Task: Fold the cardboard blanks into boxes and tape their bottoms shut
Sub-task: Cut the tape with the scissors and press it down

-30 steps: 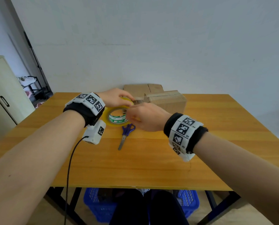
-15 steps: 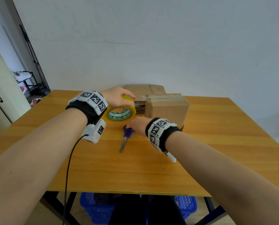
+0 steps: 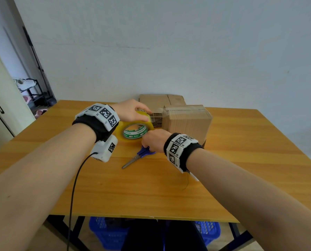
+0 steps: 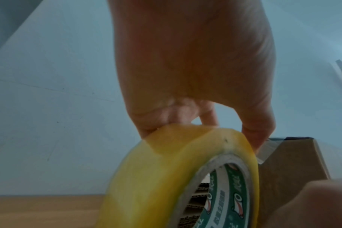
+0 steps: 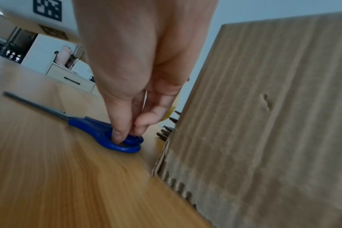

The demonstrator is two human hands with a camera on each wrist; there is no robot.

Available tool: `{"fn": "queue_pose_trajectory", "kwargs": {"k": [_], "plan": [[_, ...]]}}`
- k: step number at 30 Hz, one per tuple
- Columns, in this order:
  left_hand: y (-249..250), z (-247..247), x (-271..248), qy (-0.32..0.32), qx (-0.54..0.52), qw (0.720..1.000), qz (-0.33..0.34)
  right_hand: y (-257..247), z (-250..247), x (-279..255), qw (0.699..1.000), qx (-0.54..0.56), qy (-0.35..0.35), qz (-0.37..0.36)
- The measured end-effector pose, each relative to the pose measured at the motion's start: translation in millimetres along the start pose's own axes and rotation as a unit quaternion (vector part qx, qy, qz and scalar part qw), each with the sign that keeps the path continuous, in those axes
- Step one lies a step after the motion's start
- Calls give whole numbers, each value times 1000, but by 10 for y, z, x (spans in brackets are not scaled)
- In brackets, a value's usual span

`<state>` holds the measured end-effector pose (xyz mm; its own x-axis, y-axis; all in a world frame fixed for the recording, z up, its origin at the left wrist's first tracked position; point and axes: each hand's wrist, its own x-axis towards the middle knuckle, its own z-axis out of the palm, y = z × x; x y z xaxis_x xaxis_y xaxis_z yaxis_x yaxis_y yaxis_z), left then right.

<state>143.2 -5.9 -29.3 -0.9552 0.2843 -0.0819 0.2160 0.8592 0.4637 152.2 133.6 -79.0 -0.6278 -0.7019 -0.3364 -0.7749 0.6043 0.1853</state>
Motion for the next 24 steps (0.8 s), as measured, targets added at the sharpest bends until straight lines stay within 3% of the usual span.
{"fn": "queue_pose_trajectory", "kwargs": {"k": [4,9,14,19,24], "plan": [[10,4,-33,-4,-6,1000,-3,76,-42,-131,1000,5,-4,-14],[27,18,-74,-14,-5,1000,-6,227,48,-402,983,184,-7,13],[73,55,-159,-3,-8,1000,-3,386,229,-763,915,401,39,32],[120,99,-243,5,-8,1000,-8,485,358,-1049,848,524,44,69],[162,133,-303,19,-7,1000,-19,480,407,-1238,756,649,40,75]]}}
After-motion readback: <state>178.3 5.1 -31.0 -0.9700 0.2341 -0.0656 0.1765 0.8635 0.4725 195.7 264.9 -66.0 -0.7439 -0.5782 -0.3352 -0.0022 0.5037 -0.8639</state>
